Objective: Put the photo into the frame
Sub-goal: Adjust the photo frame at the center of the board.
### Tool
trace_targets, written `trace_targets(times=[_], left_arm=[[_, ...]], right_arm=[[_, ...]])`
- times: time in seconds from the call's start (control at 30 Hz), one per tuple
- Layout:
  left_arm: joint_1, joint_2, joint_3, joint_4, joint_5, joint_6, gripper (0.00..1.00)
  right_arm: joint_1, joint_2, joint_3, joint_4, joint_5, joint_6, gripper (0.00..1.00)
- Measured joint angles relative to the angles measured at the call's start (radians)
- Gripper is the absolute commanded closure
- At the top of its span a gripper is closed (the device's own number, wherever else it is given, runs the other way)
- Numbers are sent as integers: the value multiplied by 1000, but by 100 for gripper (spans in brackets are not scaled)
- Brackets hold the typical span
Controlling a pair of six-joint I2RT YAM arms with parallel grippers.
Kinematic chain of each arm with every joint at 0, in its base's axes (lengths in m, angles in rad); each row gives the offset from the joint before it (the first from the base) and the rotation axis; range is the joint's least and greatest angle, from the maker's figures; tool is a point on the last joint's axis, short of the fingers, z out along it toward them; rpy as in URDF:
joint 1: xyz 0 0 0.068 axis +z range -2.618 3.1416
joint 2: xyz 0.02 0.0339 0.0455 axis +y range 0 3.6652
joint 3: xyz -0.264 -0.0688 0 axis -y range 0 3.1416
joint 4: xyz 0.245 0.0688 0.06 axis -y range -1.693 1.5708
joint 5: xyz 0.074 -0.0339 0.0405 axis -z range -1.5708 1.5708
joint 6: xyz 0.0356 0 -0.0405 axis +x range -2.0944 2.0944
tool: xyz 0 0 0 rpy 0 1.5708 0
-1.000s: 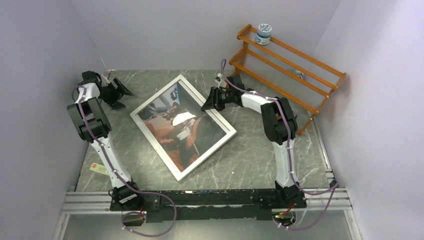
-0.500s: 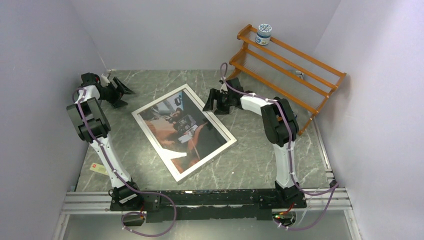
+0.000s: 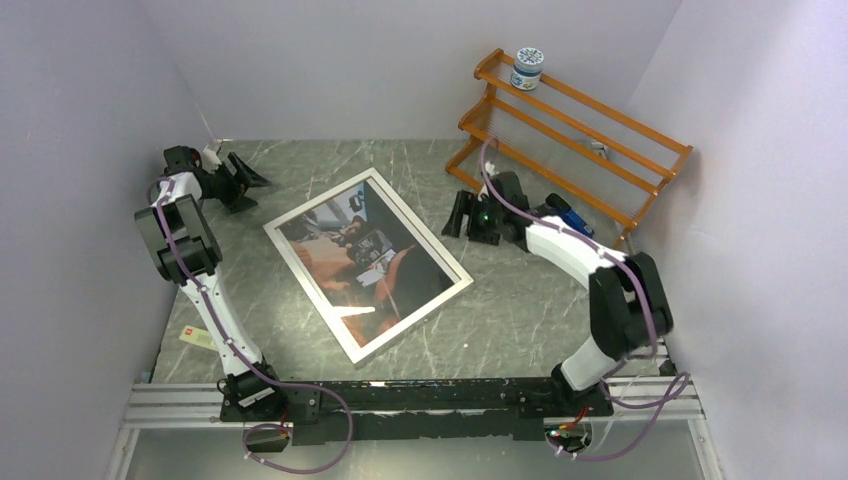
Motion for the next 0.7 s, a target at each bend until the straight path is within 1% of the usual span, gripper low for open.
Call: trace_targets(times=[0.07, 0.17, 0.23, 0.37, 0.53, 0.7], left_arm=[[-2, 0, -11, 18, 21, 1, 15], [-11, 2, -18, 24, 43, 5, 15], [-20, 2, -18, 4, 51, 21, 15], [-37, -1, -22, -38, 55, 40, 15], [-44, -47, -92, -91, 51, 50, 17], [-51, -87, -140, -161, 13, 65, 18]], right_arm=[[6, -82, -101, 3, -47, 5, 28], [34, -153, -237, -8, -123, 9, 29], [69, -182, -311, -24, -161, 13, 26], [119, -215, -407, -34, -230, 34, 21], [118, -184, -456, 10, -275, 87, 20], [108, -81, -379, 77, -276, 154, 20]])
